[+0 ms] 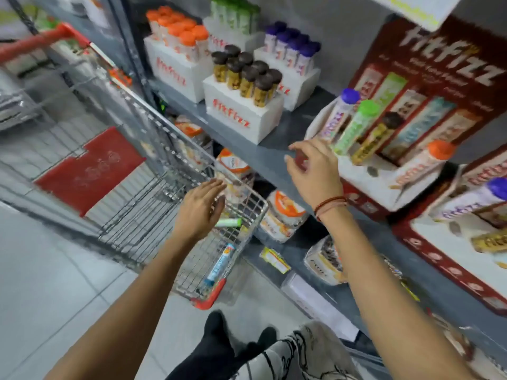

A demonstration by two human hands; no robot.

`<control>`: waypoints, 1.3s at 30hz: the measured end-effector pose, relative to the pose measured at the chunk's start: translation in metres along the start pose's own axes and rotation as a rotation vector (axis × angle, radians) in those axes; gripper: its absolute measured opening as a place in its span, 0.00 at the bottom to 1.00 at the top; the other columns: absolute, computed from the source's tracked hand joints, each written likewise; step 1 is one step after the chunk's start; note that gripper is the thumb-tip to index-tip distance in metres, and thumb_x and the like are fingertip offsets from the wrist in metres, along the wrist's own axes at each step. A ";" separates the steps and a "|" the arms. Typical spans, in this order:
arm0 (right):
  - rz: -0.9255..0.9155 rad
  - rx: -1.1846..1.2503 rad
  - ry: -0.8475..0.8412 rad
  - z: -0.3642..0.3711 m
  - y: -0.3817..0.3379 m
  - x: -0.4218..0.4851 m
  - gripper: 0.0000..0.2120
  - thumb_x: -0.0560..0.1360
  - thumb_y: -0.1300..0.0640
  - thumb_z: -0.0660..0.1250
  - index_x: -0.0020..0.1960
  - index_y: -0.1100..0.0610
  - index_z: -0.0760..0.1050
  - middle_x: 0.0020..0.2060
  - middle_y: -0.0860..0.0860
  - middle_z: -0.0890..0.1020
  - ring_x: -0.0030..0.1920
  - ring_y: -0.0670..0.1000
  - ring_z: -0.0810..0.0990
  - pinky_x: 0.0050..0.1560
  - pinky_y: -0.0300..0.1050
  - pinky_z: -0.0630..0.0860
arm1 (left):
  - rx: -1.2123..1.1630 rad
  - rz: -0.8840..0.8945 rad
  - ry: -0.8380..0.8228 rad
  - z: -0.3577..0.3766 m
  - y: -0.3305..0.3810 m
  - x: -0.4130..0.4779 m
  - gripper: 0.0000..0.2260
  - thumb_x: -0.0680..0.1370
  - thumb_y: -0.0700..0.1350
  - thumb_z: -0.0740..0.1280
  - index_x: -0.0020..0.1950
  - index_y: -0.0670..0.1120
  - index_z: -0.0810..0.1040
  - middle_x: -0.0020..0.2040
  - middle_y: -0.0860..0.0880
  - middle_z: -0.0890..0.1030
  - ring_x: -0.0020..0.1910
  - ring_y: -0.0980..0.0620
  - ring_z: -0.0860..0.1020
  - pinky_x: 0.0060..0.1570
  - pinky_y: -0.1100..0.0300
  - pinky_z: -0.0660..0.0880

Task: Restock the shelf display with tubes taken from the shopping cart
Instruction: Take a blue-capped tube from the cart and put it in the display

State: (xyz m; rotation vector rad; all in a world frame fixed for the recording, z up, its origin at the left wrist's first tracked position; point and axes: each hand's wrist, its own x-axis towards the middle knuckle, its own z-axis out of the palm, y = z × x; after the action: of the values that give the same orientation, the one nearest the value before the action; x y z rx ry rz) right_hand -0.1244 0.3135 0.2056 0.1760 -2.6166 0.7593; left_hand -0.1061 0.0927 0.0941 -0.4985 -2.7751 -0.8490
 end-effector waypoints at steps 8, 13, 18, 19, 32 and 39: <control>-0.032 0.074 -0.547 0.137 -0.018 -0.041 0.07 0.73 0.62 0.66 0.48 0.63 0.79 0.46 0.60 0.81 0.48 0.59 0.79 0.51 0.52 0.78 | 0.041 -0.314 0.002 -0.009 -0.050 -0.088 0.14 0.77 0.43 0.60 0.59 0.38 0.77 0.58 0.38 0.80 0.62 0.40 0.74 0.60 0.41 0.71; -0.066 -0.094 -0.963 0.216 -0.011 -0.072 0.04 0.74 0.61 0.65 0.47 0.61 0.77 0.45 0.59 0.80 0.46 0.58 0.80 0.46 0.46 0.78 | 0.085 -0.394 0.015 0.001 -0.061 -0.118 0.11 0.77 0.42 0.61 0.56 0.39 0.78 0.56 0.40 0.82 0.60 0.42 0.76 0.57 0.44 0.71; -0.246 -0.360 -1.453 0.286 -0.009 -0.111 0.10 0.75 0.62 0.64 0.55 0.64 0.76 0.55 0.62 0.80 0.55 0.60 0.80 0.55 0.48 0.78 | 0.061 -0.413 -0.037 0.016 -0.068 -0.122 0.09 0.76 0.38 0.65 0.55 0.39 0.79 0.55 0.40 0.82 0.61 0.40 0.75 0.56 0.43 0.71; -0.298 -0.416 -1.546 0.298 -0.008 -0.119 0.10 0.76 0.62 0.63 0.55 0.64 0.75 0.58 0.62 0.79 0.58 0.59 0.79 0.57 0.48 0.77 | 0.064 -0.423 -0.052 0.018 -0.069 -0.122 0.09 0.76 0.38 0.65 0.55 0.39 0.79 0.55 0.41 0.82 0.61 0.40 0.75 0.56 0.44 0.71; -0.909 -0.738 -1.731 0.376 0.003 -0.165 0.17 0.76 0.66 0.62 0.64 0.63 0.71 0.62 0.59 0.77 0.61 0.58 0.76 0.57 0.50 0.75 | 0.242 -0.564 0.035 0.034 -0.078 -0.126 0.09 0.76 0.42 0.62 0.51 0.42 0.79 0.53 0.45 0.83 0.60 0.44 0.76 0.67 0.40 0.59; -0.943 -0.660 -1.752 0.372 -0.001 -0.155 0.16 0.72 0.61 0.69 0.59 0.60 0.72 0.58 0.57 0.78 0.57 0.57 0.78 0.51 0.48 0.76 | 0.217 -0.562 0.016 0.033 -0.075 -0.124 0.08 0.75 0.40 0.64 0.50 0.39 0.79 0.52 0.42 0.83 0.59 0.41 0.76 0.55 0.47 0.72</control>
State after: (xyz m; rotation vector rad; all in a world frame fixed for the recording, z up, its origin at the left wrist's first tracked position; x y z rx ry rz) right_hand -0.1129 0.1147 -0.1444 2.4700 -3.0526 -1.1249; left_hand -0.0227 0.0209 -0.0056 0.3424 -2.9790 -0.6193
